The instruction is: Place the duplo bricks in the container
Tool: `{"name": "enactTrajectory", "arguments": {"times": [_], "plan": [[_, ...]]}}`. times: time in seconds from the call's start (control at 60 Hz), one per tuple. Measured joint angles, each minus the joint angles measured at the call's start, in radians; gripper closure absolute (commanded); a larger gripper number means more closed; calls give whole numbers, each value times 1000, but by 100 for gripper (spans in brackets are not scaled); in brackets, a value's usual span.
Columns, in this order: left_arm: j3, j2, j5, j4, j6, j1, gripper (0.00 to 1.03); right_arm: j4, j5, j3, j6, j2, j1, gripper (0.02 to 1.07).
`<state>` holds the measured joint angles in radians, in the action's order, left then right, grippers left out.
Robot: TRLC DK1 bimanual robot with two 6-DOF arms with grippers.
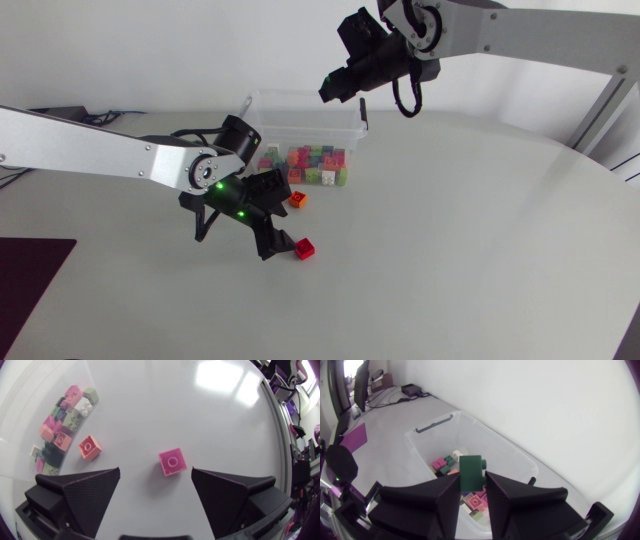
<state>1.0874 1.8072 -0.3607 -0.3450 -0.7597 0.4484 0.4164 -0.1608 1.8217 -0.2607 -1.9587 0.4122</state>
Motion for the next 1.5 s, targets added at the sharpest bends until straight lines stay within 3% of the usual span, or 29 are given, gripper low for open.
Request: {"name": "enactTrajectory", "arguments": {"times": [0.8,0.85,1.033,1.133,1.5], "plan": [[6,0,0,1,26,12,4,-103,0,35,30,-64,-15,92],[6,0,0,1,26,12,4,-104,0,52,30,-73,-15,84],[6,0,0,0,26,12,4,-105,1,66,30,-96,-15,30],[6,0,0,1,26,12,4,-104,4,66,30,-103,-15,12],[6,0,3,7,34,32,4,-98,5,1,30,-48,-15,8]]}}
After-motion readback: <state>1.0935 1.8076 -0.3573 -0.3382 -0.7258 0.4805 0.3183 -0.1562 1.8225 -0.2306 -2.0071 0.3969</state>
